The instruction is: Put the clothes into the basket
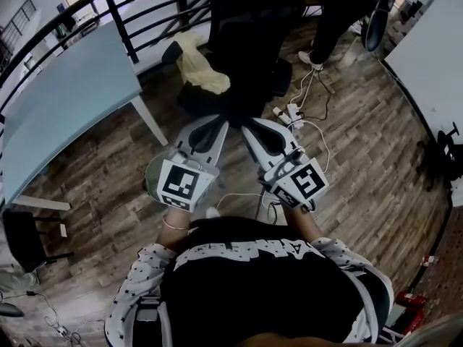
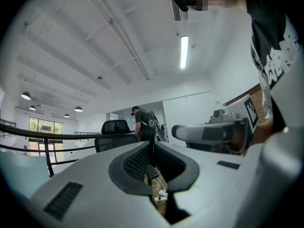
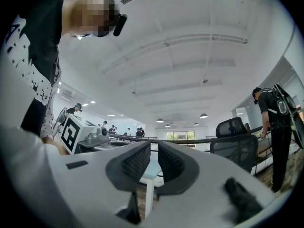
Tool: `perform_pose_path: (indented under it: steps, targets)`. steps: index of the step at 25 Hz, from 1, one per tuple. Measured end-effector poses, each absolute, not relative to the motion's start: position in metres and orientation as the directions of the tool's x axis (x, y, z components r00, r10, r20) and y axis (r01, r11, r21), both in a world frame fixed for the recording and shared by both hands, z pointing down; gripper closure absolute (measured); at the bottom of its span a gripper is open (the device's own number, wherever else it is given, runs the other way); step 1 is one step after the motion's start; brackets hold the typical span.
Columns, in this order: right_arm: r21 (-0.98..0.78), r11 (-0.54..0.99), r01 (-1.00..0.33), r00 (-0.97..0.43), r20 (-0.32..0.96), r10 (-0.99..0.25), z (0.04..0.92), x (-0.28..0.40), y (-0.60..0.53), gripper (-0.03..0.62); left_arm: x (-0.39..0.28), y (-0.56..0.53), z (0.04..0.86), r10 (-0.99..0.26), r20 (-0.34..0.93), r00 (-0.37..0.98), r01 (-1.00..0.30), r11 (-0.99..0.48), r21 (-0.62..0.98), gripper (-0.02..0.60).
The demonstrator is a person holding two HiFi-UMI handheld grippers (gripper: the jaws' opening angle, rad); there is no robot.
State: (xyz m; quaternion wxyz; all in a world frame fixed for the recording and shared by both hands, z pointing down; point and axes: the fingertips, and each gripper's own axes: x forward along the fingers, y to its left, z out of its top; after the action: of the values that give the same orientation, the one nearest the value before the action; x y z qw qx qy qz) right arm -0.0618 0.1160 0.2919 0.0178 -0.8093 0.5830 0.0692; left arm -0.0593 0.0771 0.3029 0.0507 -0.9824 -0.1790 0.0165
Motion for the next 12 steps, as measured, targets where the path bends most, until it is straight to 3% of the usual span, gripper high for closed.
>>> perform_pose_path:
  steps: [12]
  targets:
    - [0.051, -0.342, -0.938, 0.333, -0.128, -0.934, 0.296, -0.049, 0.064, 0.559, -0.045, 0.028, 0.308, 0.380, -0.020, 0.925, 0.377, -0.921, -0.102, 0.560]
